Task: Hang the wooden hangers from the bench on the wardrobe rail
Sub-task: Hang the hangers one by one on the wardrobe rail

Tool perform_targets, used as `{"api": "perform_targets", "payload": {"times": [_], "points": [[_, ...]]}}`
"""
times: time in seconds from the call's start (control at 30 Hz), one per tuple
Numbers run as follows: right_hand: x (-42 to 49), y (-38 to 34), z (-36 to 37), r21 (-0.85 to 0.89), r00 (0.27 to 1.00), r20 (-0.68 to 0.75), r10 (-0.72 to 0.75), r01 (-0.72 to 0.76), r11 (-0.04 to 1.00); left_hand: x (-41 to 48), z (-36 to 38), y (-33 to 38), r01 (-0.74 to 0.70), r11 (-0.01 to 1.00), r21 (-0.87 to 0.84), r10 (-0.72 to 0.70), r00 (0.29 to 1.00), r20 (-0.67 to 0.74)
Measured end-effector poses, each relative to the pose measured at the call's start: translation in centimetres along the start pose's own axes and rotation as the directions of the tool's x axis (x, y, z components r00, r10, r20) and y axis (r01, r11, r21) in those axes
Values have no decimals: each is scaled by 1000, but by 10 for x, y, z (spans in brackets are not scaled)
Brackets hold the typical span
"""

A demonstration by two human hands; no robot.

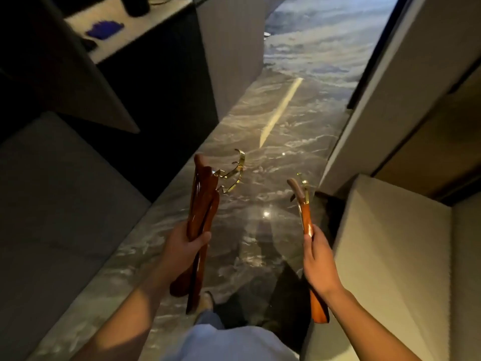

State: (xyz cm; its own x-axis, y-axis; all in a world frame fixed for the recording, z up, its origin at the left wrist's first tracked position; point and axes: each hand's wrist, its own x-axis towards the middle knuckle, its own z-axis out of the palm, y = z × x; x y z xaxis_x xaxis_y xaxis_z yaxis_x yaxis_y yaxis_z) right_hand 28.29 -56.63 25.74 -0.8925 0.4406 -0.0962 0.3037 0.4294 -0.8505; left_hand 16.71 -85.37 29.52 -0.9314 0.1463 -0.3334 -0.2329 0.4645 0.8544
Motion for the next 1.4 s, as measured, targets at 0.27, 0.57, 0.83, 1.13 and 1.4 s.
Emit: {"api": "perform_targets", "payload": {"times": [0.27,0.57,0.83,1.13,1.4], "points": [[26,-118,107,-15,945,240,-223,234,972,-41,-117,-38,93,981,-171,-146,932,-333],[5,-261,251,12,844,442,-302,332,943,-74,-265,-73,34,903,-428,-282,799,-531],[24,-422,346,124,780,515,-355,343,931,-72,-415,-61,-107,833,-543,-274,773,-573],[57,-615,378,339,645,638,-420,255,906,-46,-542,23,-338,739,-582,-151,760,-632],[130,-767,392,534,547,585,-598,295,792,-2,-644,125,-469,694,-547,-26,743,-669]]}}
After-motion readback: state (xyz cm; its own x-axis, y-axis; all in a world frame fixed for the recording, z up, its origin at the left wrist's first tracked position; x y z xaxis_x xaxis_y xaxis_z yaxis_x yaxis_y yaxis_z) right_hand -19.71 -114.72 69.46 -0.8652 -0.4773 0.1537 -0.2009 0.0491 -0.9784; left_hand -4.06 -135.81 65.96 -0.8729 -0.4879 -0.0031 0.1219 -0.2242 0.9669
